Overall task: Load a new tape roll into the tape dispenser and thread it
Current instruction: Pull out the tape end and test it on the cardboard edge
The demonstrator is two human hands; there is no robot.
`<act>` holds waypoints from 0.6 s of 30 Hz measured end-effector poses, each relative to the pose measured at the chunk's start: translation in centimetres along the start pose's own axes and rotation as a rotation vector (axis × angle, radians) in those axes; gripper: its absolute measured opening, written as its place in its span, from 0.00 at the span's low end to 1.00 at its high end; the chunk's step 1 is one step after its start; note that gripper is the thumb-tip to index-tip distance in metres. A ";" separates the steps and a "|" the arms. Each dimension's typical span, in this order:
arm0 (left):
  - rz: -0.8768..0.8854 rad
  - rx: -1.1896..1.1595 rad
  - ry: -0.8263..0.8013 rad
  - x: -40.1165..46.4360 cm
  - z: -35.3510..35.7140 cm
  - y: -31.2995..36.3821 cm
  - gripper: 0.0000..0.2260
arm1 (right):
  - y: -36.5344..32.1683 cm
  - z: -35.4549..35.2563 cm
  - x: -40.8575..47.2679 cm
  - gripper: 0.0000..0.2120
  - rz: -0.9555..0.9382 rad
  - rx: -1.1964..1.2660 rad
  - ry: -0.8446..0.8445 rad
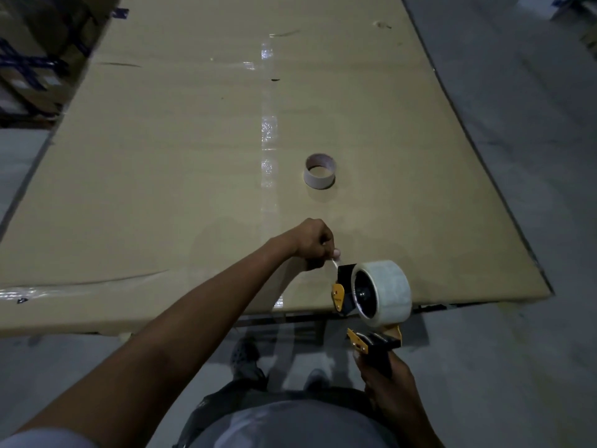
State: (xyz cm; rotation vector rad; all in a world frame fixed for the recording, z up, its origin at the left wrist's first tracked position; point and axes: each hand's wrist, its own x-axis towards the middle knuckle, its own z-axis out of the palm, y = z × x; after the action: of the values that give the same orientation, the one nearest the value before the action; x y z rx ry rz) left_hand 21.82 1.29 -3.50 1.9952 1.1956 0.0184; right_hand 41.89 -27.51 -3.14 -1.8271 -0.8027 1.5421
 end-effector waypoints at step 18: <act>0.258 0.097 0.046 -0.3 3.6 1.1 0.12 | 1.7 -0.7 -2.6 0.12 0.033 -0.298 0.148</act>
State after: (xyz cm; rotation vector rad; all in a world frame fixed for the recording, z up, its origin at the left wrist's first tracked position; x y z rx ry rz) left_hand 23.88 -1.42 -5.17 2.2340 0.9766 0.1390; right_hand 42.31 -30.63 -2.73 -2.1492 -0.9764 1.3435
